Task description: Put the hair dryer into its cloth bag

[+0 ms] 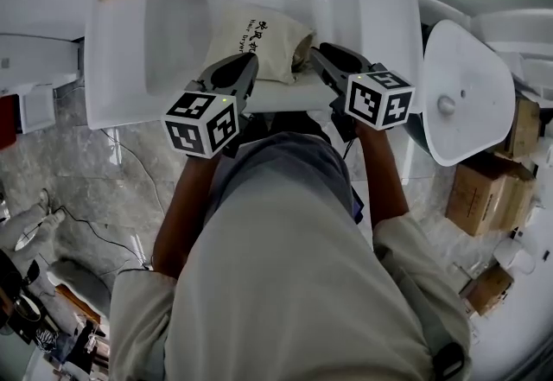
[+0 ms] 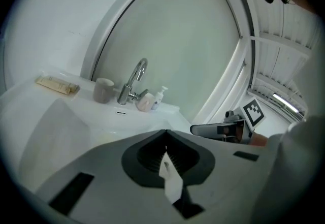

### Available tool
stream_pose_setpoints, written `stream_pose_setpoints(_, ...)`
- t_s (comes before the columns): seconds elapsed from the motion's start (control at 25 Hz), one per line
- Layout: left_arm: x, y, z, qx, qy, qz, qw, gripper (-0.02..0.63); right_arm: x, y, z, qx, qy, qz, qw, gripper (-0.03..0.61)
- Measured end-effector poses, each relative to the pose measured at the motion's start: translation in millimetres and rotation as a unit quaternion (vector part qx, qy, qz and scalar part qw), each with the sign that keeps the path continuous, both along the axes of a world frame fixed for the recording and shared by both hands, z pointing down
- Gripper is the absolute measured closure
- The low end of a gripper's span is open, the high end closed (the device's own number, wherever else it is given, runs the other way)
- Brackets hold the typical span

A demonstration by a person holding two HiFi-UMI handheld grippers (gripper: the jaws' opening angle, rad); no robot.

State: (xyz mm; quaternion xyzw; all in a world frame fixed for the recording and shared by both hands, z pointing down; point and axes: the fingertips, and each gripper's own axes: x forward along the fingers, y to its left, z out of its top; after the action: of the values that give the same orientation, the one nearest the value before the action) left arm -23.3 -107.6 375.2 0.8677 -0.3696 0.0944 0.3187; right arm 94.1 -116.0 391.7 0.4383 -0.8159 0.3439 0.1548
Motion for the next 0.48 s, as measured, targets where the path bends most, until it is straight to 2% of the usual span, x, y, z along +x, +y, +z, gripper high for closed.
stream_pose_setpoints(0.16,-10.5,-1.6,-19.0,0.017,0.019,-0.015,0.9996,0.606,2.2,5.1,-26.0,0.032,-0.007,0.016,0.999,0.477)
stream_pose_setpoints(0.24,-18.7,-3.3,-28.0,0.027,0.025,-0.023,0.999,0.606,5.7,6.8,-37.3,0.05,0.004,0.027,0.998,0.506)
stream_pose_setpoints(0.48,-35.1,-4.1,-48.3,0.058,0.02,-0.046,0.9971,0.606,4.2,17.8,-65.5,0.106,0.017,0.022,0.994,0.523)
